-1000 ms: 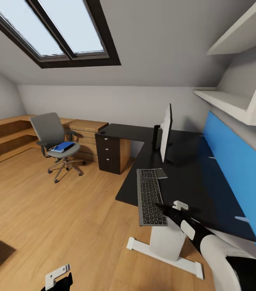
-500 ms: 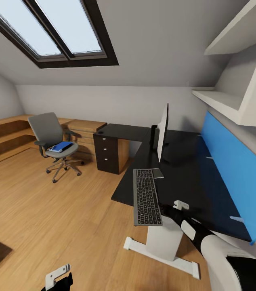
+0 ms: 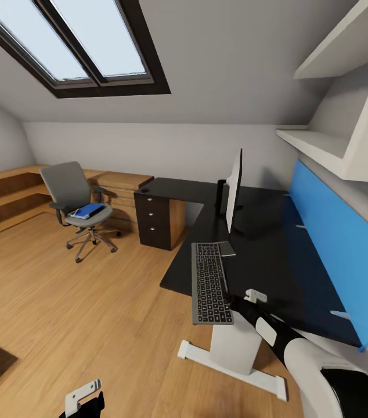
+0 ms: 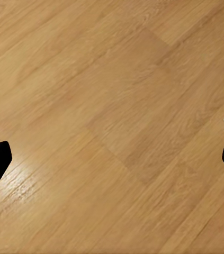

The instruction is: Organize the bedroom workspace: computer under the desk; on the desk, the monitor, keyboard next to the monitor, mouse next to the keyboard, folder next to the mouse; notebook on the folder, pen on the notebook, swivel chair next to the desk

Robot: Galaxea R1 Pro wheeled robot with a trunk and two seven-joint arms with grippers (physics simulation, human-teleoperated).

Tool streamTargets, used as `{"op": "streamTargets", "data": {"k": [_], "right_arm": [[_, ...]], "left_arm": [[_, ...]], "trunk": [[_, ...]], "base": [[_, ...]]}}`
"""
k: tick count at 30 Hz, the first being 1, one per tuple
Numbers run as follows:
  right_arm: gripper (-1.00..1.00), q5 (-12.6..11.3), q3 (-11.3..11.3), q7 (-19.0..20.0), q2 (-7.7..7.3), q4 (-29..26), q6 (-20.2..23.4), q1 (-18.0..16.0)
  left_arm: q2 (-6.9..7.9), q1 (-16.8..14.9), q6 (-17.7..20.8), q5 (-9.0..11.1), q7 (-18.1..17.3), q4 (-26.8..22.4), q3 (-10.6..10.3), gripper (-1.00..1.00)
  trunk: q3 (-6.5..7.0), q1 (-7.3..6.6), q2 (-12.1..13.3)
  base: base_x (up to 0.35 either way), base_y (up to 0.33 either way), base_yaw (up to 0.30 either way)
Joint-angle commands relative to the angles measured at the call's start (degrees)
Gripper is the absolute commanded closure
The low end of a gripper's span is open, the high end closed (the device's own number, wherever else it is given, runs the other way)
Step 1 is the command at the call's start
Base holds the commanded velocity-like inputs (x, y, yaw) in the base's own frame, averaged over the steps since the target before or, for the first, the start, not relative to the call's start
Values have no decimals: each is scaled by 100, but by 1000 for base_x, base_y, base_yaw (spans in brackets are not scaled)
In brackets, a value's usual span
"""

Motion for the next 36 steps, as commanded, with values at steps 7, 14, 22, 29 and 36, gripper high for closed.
{"op": "streamTargets", "data": {"k": [7, 14, 22, 29, 36], "right_arm": [[-100, -24, -19, 30, 11, 25, -7, -5], [-100, -31, -20, 30, 16, 107, 3, -5], [-100, -31, -21, 30, 20, 149, 3, -5], [-100, -31, -21, 30, 64, 154, 1, -5], [-100, -31, -31, 23, 168, 155, -6, -5]], "left_arm": [[8, 2, 21, 27, 49, -12, -25, -100], [8, -2, 21, 16, 49, -15, -18, -100], [11, -4, 21, 19, 49, -16, -15, -100], [23, 1, 21, 23, 36, -16, -3, -100], [17, -1, 21, 24, 47, -16, -7, -100]], "trunk": [[-6, 0, -4], [-6, 0, -4], [-6, 0, -4], [-6, 0, -4], [-6, 0, -4]], "base": [[0, 0, 0], [0, 0, 0], [0, 0, 0], [0, 127, 0], [0, 132, 0]]}}
